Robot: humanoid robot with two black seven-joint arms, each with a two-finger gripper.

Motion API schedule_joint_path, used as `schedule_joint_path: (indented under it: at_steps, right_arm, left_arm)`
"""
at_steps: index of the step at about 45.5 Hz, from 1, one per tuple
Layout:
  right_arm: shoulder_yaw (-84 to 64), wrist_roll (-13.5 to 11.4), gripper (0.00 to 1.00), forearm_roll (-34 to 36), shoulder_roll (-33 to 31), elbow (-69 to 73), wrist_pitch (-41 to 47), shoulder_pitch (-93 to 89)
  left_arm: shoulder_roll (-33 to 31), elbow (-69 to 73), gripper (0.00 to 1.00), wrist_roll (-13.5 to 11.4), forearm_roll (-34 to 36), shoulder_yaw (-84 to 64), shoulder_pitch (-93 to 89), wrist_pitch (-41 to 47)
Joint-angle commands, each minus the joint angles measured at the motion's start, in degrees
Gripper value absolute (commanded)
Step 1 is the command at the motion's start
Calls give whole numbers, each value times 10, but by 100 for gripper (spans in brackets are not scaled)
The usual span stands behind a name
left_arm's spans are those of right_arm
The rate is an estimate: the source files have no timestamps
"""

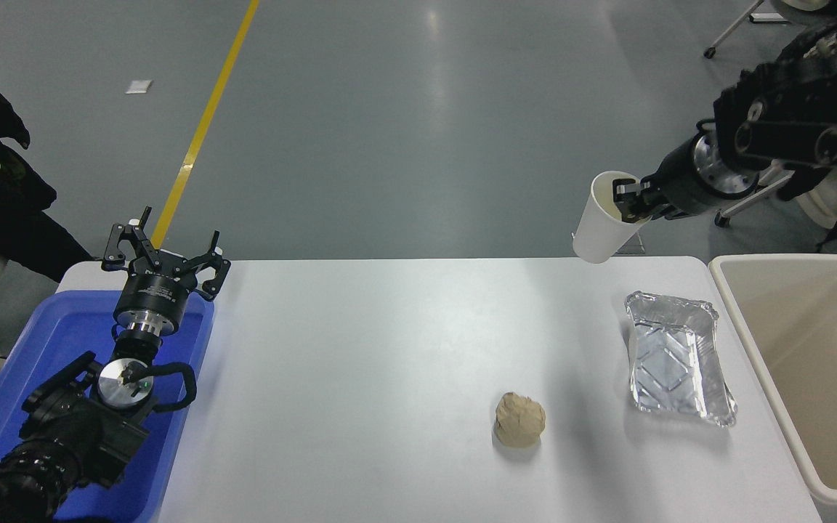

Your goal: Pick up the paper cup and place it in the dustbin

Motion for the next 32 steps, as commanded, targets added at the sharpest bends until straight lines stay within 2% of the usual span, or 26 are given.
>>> schedule_joint_path:
  at_steps: [1, 9, 23, 32]
  right_arm:
    - [-3, -1, 0, -4, -45, 30, 55, 97]
    - [-5, -1, 0, -9, -56, 30, 79, 133]
    - [-6, -1, 0, -18, -59, 18, 70, 107]
    - [-8, -2, 0, -15, -73, -64, 56, 41]
  left_arm:
    - [1, 0, 99, 0, 0, 0, 0, 0]
    - [1, 0, 99, 0, 0, 0, 0, 0]
    - [1, 0, 99, 0, 0, 0, 0, 0]
    - [1, 0, 99, 0, 0, 0, 1, 0]
